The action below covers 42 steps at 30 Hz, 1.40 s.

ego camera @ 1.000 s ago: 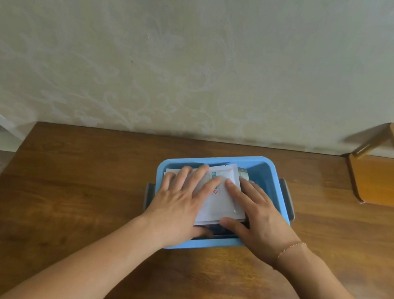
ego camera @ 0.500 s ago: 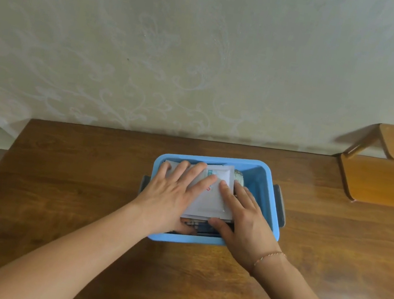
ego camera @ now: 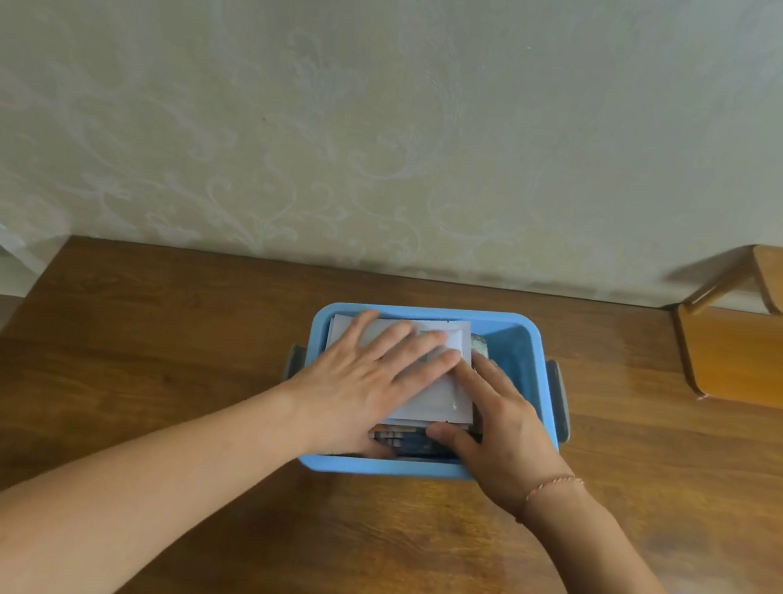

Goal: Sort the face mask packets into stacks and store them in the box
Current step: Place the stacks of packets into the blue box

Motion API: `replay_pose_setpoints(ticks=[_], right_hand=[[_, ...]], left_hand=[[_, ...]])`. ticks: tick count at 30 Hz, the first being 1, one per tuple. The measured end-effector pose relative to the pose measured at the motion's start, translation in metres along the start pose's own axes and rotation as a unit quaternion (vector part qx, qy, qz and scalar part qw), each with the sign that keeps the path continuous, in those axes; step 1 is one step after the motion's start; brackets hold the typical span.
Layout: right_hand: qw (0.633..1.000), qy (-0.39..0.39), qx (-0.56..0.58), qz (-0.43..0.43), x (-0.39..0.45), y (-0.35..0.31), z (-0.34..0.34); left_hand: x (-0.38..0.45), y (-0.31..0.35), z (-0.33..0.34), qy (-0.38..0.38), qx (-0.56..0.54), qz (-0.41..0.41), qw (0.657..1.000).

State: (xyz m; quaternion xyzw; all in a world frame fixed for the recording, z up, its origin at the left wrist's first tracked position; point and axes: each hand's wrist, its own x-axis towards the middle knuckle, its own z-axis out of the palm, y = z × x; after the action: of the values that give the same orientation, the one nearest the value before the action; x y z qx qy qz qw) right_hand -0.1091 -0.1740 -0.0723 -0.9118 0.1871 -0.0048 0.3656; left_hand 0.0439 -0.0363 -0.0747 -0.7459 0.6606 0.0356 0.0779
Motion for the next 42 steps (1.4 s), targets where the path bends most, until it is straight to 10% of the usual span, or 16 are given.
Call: replay_pose_setpoints(ticks=[19,27,33,42], right_hand=[[0.999,0.012,-0.025,0.021,-0.004,0.0,-0.006],[0.96,0.231,0.034,0.157,-0.035,0.039,-0.025],[0.965,0.189,0.107,0.15,-0.036,0.049,-0.013],[0.96,0.231,0.047,0.151,-0.052,0.063,-0.025]], left_hand=[[-0.009,-0.015,-0.014,-0.077,0.021,0.05,0.996],[-0.094,-0.009,0.008,0.042,-0.266,-0.236,0.934],[-0.09,0.02,0.037,0.092,-0.388,-0.246,0.884],[-0.072,0.033,0.047,0.094,-0.39,-0.194,0.895]])
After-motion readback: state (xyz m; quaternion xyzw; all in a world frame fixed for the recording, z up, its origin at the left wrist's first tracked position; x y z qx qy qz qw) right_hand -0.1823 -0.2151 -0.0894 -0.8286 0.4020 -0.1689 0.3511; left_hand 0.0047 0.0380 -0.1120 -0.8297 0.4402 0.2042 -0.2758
